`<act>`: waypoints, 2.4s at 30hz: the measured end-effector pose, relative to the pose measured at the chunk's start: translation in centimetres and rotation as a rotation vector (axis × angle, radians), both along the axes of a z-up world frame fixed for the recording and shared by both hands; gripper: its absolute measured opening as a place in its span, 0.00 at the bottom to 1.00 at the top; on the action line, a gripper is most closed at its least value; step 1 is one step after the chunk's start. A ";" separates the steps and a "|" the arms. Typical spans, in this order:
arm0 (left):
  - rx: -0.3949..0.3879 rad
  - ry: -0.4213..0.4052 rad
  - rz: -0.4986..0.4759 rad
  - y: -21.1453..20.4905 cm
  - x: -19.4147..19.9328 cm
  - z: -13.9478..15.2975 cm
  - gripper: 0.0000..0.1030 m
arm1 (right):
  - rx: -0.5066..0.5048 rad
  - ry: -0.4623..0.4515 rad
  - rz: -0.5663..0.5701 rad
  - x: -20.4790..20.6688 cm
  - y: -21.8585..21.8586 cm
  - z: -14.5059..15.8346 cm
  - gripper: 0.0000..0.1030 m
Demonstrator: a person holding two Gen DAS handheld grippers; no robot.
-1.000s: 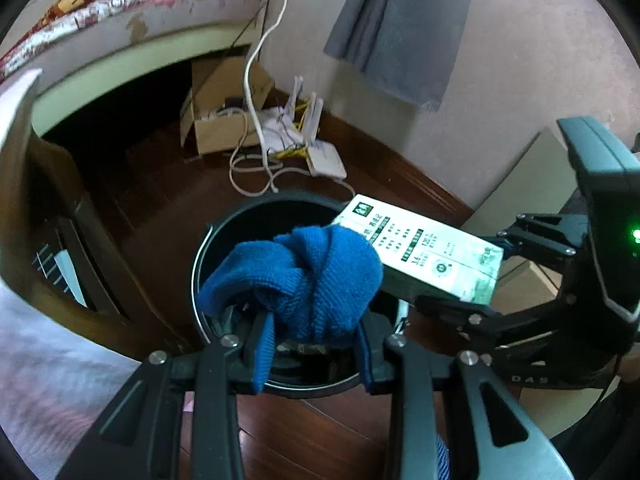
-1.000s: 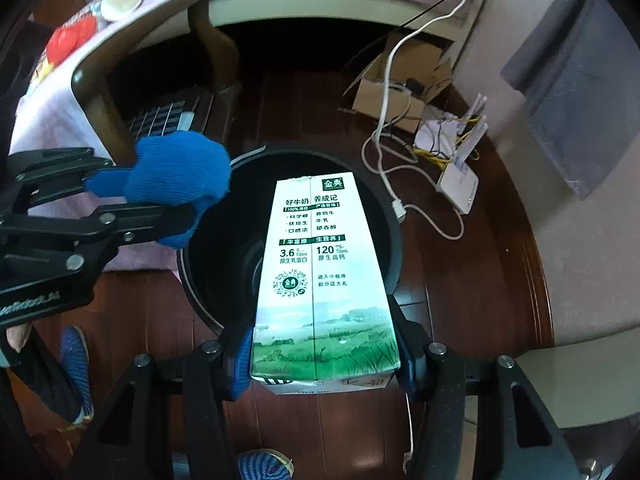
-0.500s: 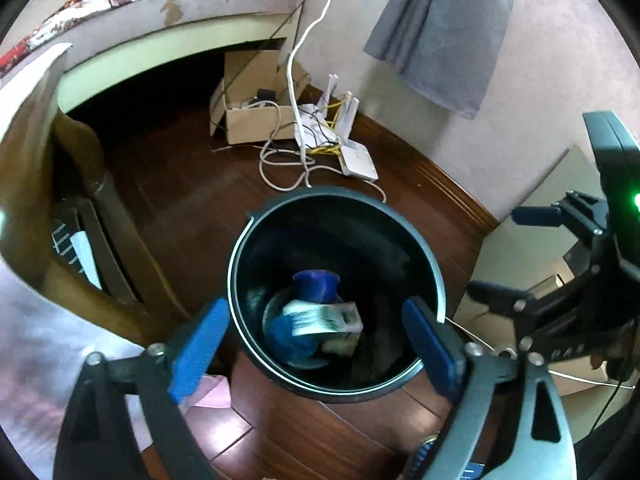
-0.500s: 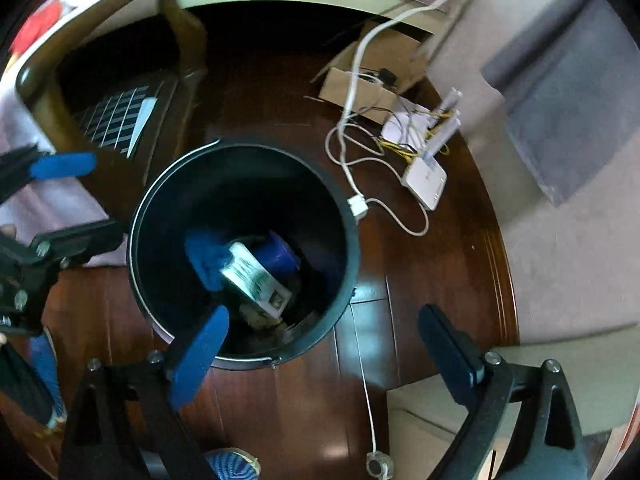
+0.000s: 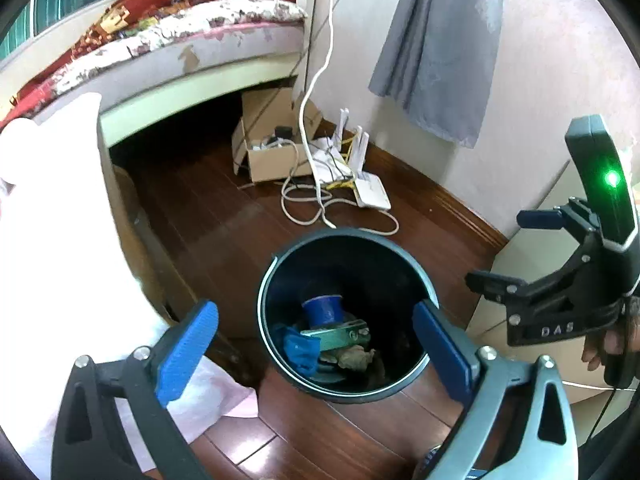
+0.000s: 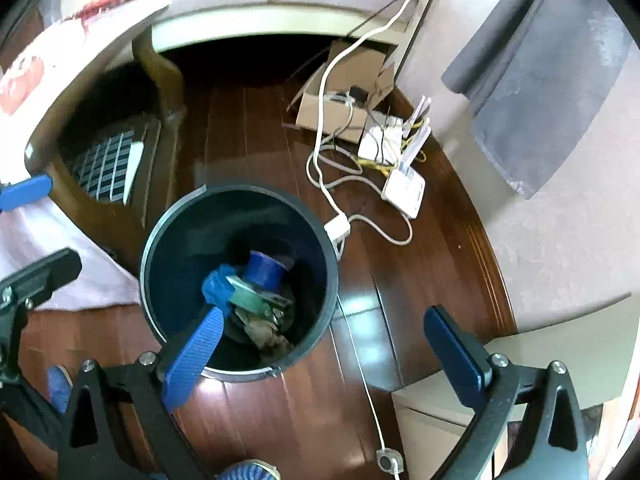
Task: Collect trash
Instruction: 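Open both tools to drop the blue cloth and carton into the bin, then grasp the red-white nut-milk carton with the left tool while the right tool grasps the red plastic bag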
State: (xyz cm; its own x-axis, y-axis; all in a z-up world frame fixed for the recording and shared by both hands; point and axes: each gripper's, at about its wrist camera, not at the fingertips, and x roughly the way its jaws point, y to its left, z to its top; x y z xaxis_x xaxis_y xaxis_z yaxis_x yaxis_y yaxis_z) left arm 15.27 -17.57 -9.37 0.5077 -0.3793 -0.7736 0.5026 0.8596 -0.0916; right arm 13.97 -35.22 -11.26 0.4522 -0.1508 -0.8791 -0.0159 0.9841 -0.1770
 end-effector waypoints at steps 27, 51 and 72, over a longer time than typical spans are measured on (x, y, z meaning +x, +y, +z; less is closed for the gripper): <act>0.015 -0.227 0.390 21.2 0.1 8.0 0.95 | 0.200 -0.245 0.278 5.3 20.0 9.9 1.00; 0.048 -0.192 0.691 36.2 5.2 4.9 0.91 | 0.344 -0.325 0.449 11.2 35.7 10.2 0.99; 0.051 -0.030 0.650 38.0 10.0 0.9 0.61 | 0.336 -0.181 0.514 18.5 42.2 4.2 0.53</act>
State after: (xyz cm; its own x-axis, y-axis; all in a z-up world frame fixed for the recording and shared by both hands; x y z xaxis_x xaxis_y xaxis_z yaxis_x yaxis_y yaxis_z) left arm 25.22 20.46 -8.49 0.6432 0.0490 -0.7641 -0.1194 0.9922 -0.0369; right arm 32.48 6.94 -7.04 0.5393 0.3949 -0.7438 -0.4990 0.8613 0.0955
